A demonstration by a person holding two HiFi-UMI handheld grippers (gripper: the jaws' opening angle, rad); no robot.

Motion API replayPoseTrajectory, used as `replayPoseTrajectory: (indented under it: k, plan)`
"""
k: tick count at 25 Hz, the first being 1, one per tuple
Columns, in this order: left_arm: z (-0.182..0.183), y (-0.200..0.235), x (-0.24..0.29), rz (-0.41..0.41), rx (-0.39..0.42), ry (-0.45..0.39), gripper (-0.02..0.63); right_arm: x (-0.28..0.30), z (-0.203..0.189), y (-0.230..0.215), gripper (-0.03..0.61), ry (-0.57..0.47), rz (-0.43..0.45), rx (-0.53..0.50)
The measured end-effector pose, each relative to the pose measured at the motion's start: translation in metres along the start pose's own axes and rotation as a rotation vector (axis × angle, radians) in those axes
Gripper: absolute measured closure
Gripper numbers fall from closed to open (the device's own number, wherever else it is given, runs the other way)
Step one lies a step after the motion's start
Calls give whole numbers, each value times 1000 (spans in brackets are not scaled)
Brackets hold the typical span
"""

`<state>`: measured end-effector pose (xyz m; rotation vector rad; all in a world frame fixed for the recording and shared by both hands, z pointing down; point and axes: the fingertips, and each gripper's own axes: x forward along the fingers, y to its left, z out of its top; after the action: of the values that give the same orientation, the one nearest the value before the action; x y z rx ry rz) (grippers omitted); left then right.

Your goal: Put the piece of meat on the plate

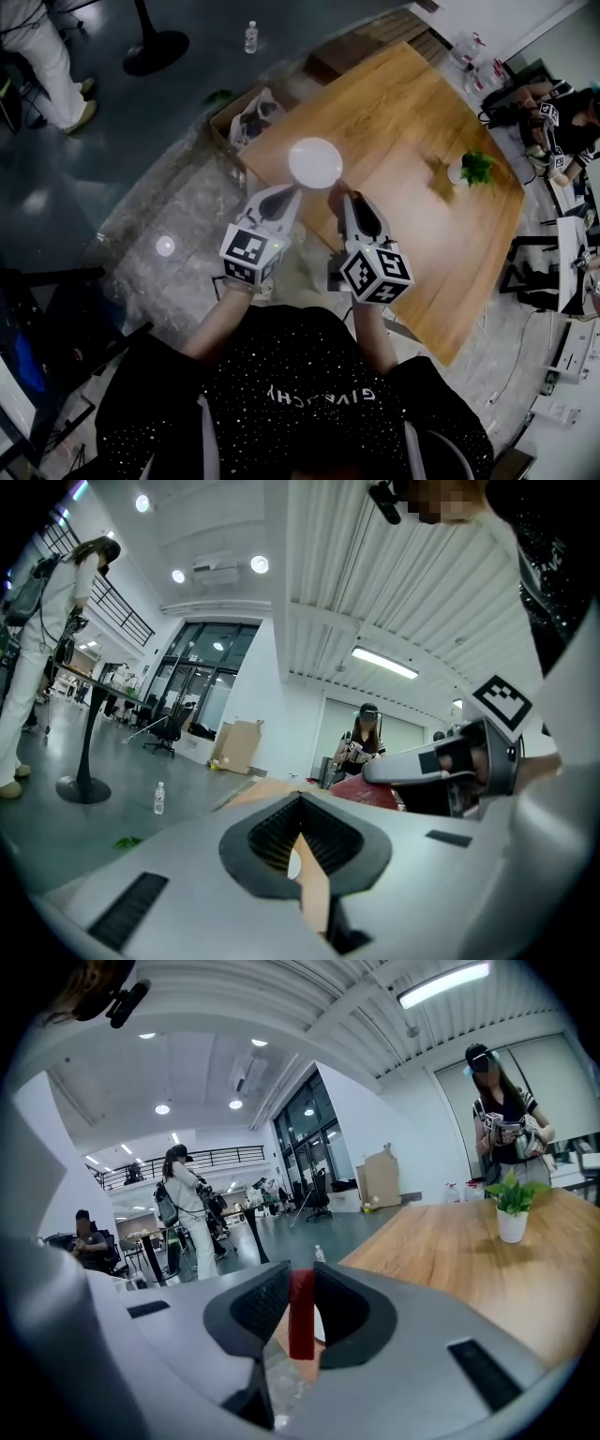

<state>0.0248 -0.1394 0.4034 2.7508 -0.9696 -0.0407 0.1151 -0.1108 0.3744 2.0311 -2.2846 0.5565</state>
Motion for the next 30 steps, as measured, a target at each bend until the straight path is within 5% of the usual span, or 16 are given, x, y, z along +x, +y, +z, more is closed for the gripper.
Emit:
replayPoseTrajectory:
  k: [17,30]
  plan:
    - [-11,56,95,15,-4,70,607,104,0,-60,492,81,13,70]
    - [-51,111,131,109,-69,146,607,169,-33,-85,492,216,49,149]
